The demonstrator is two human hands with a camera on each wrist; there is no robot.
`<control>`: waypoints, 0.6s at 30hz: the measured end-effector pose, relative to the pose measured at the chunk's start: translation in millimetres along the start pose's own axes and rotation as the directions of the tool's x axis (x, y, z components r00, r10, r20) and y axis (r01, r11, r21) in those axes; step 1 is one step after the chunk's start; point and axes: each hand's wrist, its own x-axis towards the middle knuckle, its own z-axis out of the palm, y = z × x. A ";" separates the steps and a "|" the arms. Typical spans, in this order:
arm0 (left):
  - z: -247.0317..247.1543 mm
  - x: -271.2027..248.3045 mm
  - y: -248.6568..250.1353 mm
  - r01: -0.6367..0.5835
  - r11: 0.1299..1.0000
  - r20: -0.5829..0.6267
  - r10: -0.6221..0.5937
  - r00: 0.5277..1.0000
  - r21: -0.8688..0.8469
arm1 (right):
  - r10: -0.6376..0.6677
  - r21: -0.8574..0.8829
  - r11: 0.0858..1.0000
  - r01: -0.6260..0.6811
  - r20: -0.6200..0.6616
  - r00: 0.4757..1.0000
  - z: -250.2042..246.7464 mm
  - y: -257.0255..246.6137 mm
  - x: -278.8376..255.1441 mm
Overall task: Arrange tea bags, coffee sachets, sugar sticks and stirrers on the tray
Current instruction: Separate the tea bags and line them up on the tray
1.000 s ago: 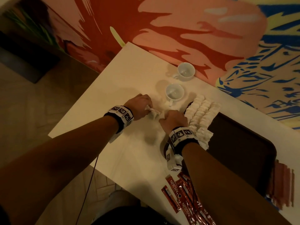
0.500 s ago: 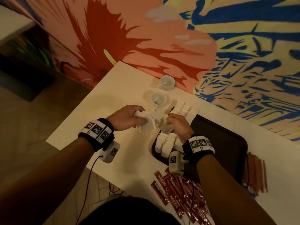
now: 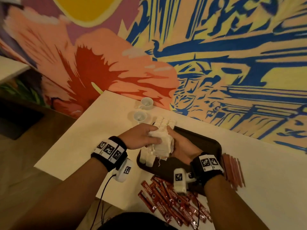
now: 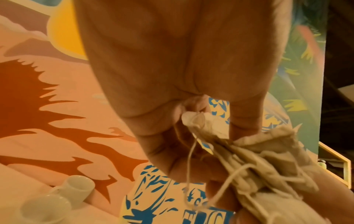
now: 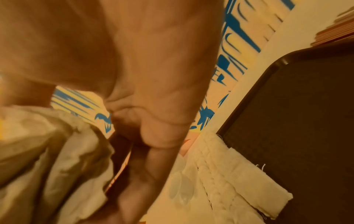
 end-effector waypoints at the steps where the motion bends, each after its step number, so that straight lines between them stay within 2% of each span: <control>1: 5.9 -0.2 7.0 -0.014 1.000 -0.008 0.014 1.000 -0.028 | -0.020 0.024 1.000 0.020 0.021 1.000 -4.1 1.8 -9.0; 4: 22.5 -0.8 27.7 -0.063 0.996 -0.031 0.061 0.998 -0.067 | -0.092 0.106 0.990 0.089 0.025 0.995 -11.8 5.7 -37.8; 7: 39.1 0.6 44.6 -0.111 0.993 -0.033 0.109 0.993 -0.036 | -0.148 0.181 0.974 0.135 0.056 0.987 -17.2 7.3 -61.3; 12: 66.1 6.2 67.4 -0.149 0.988 -0.032 0.150 0.988 0.033 | -0.158 0.279 0.951 0.134 0.067 0.985 -26.0 8.5 -86.9; 14: 75.6 9.3 71.5 -0.150 0.988 -0.079 0.152 0.985 0.034 | -0.162 0.290 0.947 0.137 0.065 0.985 -29.8 9.1 -94.9; 18: 85.5 14.6 74.3 -0.181 0.982 -0.249 0.190 0.950 0.059 | -0.203 0.322 0.931 0.172 0.068 0.977 -37.8 8.7 -111.0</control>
